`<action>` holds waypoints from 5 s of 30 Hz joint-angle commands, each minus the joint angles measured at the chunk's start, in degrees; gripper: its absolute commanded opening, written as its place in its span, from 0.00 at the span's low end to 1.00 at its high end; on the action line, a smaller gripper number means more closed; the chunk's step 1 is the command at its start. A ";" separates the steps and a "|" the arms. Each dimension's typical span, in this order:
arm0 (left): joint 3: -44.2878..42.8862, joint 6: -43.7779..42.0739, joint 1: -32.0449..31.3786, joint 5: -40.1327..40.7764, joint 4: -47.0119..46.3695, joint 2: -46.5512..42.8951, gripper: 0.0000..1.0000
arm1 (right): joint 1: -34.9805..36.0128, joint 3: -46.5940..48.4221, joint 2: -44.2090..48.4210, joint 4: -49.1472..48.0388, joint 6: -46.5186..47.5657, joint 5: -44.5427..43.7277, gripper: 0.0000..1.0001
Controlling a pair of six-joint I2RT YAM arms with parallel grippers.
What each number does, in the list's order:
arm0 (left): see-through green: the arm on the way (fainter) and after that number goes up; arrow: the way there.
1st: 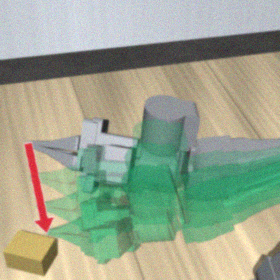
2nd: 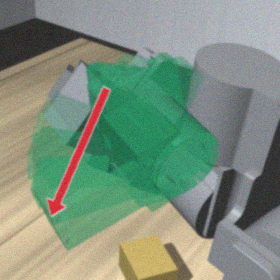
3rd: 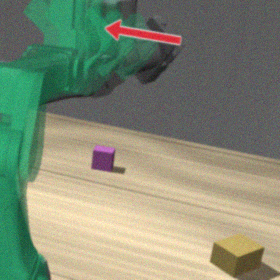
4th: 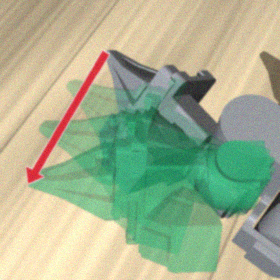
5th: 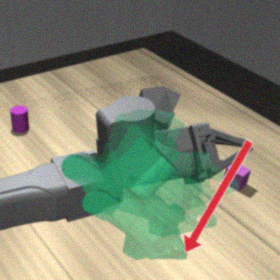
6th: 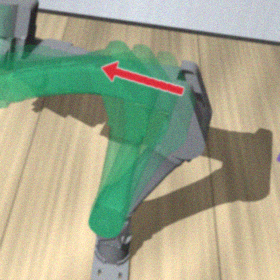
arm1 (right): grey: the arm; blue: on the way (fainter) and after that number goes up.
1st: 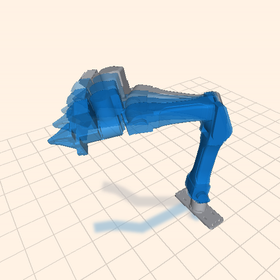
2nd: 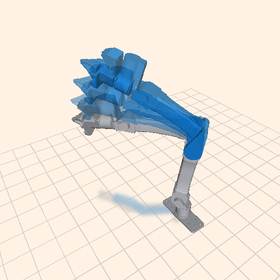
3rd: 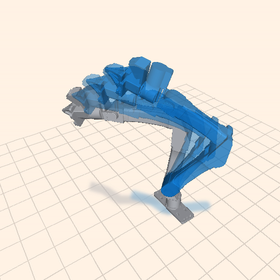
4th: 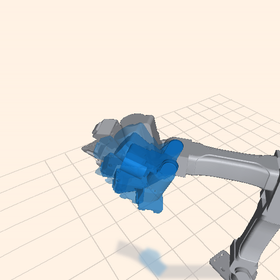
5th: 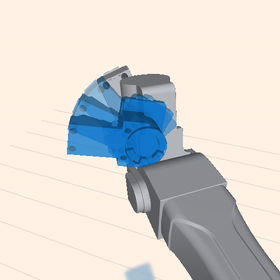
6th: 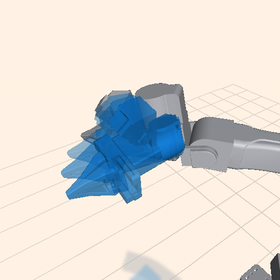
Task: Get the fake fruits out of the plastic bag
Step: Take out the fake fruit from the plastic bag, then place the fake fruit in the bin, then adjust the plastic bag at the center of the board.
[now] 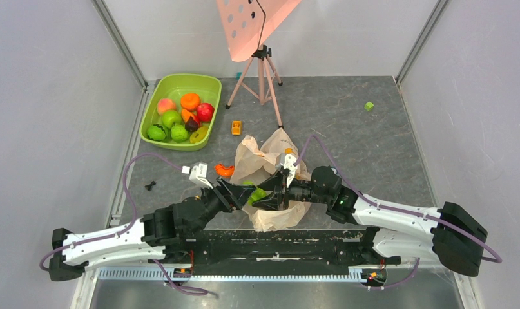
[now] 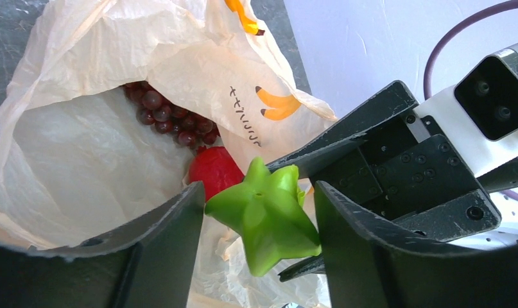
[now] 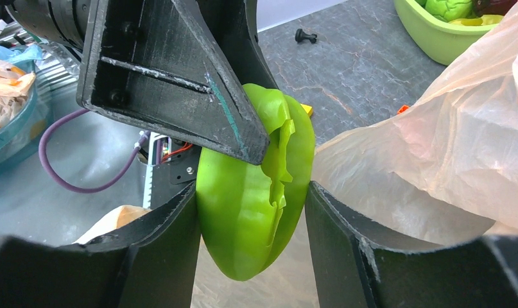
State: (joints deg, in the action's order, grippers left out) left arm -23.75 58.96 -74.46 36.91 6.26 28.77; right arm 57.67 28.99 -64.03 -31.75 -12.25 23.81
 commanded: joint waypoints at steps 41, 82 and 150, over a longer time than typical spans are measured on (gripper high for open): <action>-42.11 -27.22 60.57 -12.37 11.42 44.17 0.36 | 0.60 -6.38 15.50 11.32 1.13 -11.79 0.79; -76.70 -27.41 74.37 -11.28 17.87 81.99 1.00 | 0.95 2.03 15.69 33.43 9.04 -10.81 0.80; -8.78 -17.01 -16.28 -13.90 -13.82 40.70 0.73 | 0.95 7.56 22.66 42.53 2.17 -26.93 0.00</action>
State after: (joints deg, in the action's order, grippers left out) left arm -30.63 40.86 -86.63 15.64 -0.23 64.64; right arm 58.39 37.95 -44.23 15.33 -11.40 -8.34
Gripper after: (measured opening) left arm 0.737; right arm 0.007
